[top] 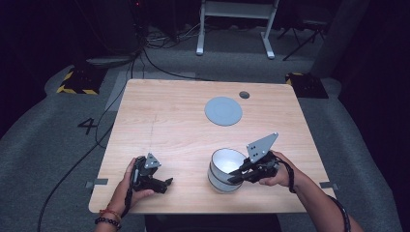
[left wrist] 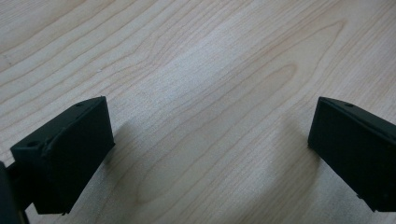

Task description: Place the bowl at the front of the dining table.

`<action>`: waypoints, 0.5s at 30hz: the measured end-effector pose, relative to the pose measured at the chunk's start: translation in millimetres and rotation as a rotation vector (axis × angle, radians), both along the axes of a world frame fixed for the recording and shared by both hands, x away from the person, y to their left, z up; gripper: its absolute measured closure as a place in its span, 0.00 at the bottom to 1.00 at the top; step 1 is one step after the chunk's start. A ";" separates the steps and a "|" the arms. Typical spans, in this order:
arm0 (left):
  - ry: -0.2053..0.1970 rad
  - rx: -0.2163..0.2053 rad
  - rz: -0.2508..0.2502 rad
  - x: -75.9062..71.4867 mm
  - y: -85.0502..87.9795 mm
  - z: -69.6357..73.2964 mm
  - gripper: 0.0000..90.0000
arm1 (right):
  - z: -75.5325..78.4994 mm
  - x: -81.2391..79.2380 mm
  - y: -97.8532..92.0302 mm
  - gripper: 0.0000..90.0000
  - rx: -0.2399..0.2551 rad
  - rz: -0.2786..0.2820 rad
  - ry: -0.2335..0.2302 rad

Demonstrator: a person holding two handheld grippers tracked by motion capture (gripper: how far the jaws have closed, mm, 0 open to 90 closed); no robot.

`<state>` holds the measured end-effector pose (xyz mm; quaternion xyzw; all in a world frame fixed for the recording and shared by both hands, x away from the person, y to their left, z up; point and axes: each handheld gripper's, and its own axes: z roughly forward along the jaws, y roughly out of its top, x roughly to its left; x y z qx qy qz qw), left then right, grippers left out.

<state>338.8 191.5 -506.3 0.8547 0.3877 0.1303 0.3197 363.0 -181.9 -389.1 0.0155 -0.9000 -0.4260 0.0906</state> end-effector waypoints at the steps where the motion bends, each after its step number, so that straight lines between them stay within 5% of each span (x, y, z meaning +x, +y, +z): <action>1: -0.001 0.000 0.000 0.0 0.0 0.0 0.00 | 0.1 -0.2 -0.4 0.91 0.004 -0.003 -0.001; 15: 0.000 0.000 0.000 0.0 0.0 0.0 0.00 | 8.4 -0.6 -9.8 0.92 0.058 -0.051 -0.018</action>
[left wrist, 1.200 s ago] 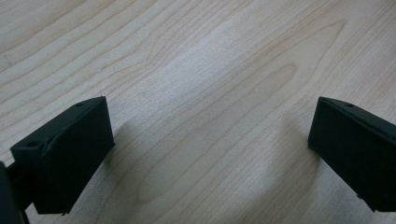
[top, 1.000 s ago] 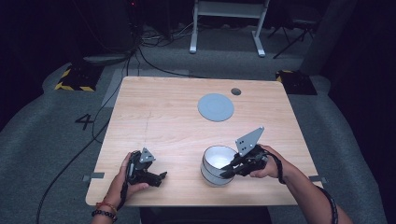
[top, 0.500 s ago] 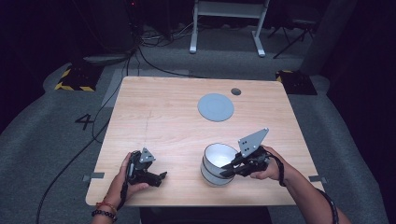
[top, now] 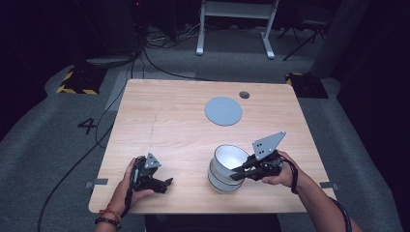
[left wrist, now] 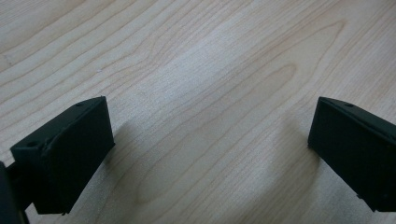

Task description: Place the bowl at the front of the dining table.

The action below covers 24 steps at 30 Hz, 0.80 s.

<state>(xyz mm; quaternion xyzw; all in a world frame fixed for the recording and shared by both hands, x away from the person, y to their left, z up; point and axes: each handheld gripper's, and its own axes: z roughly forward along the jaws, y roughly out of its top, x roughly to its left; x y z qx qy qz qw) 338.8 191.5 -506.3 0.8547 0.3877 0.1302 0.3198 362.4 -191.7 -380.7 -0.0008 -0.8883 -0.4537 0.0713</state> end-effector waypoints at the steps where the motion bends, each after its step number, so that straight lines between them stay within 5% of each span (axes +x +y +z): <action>1: -0.001 0.000 0.000 0.0 0.0 0.0 0.00 | 0.3 0.2 -0.3 0.91 0.004 0.000 0.002; 24: 0.000 0.000 0.000 0.0 0.0 0.0 0.00 | 11.7 3.2 -5.3 0.91 0.071 -0.067 -0.038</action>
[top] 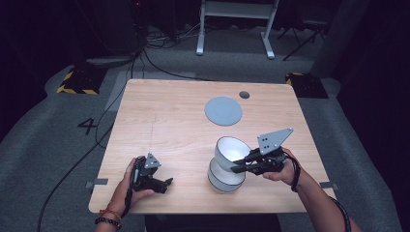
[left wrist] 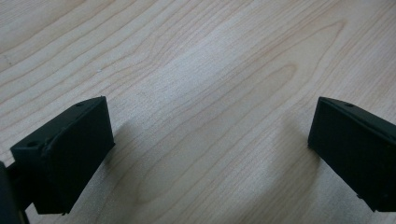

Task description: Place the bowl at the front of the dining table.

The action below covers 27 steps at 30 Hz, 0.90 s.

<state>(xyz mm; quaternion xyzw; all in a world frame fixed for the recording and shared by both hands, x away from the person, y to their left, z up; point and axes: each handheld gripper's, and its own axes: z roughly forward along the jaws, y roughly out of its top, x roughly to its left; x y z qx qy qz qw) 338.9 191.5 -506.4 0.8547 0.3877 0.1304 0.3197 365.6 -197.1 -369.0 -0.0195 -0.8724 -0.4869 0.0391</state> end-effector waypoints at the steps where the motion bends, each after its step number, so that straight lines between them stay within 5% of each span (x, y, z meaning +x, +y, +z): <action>1: 0.000 0.000 0.000 0.0 0.0 0.0 0.00 | 0.0 0.0 0.0 0.91 0.000 0.000 0.000; 11: -0.001 -0.001 0.001 0.0 -0.1 -0.1 0.00 | 3.2 5.7 -5.3 0.91 0.046 -0.070 -0.019; 27: 0.000 0.000 0.000 0.0 0.0 0.0 0.00 | 3.7 28.1 -16.8 0.91 0.053 -0.201 -0.045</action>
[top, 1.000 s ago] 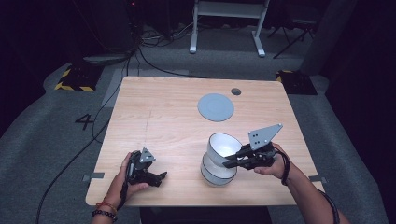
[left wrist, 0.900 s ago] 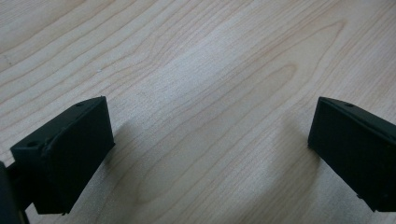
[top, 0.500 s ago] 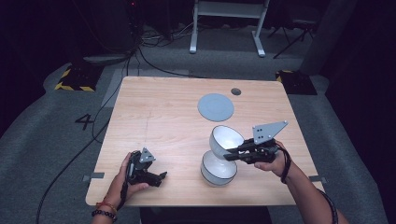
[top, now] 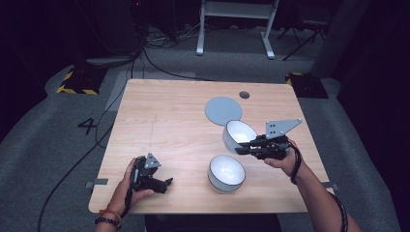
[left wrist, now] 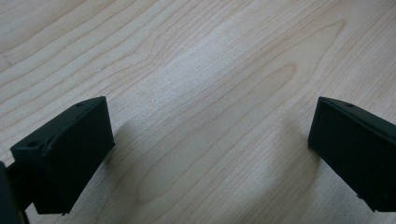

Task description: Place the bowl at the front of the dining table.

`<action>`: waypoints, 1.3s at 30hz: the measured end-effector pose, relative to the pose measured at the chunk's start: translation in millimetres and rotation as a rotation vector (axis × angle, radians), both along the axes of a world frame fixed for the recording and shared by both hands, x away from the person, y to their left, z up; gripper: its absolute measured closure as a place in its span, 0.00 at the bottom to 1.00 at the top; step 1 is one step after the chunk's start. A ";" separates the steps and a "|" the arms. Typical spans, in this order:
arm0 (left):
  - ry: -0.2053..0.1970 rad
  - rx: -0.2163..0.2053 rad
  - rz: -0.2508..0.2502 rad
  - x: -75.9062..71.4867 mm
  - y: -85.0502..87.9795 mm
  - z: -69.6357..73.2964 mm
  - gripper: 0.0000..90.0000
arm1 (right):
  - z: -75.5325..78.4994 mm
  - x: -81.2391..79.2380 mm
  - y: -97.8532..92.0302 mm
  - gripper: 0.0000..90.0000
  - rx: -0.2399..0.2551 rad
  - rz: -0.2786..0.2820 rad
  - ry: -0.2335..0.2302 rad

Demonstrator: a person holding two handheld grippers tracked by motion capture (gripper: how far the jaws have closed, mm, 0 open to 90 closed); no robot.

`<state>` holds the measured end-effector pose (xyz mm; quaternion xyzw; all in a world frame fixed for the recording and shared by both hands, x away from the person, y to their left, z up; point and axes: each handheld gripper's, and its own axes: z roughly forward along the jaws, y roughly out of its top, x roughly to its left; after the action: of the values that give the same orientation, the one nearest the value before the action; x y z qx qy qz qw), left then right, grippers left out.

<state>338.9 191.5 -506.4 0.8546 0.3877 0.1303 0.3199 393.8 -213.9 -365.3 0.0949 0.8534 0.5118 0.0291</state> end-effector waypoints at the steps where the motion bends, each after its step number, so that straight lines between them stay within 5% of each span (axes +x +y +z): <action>1: -0.001 0.000 0.000 0.0 0.0 0.0 0.00 | -0.3 1.5 -0.7 0.91 0.002 -0.006 0.001; 39: 0.000 0.000 0.000 0.0 0.0 0.0 0.00 | -15.4 59.9 20.5 0.91 -0.047 -0.153 0.000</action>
<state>338.8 191.4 -506.4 0.8546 0.3877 0.1305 0.3199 453.7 -193.4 -380.7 0.1591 0.8554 0.4879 0.0705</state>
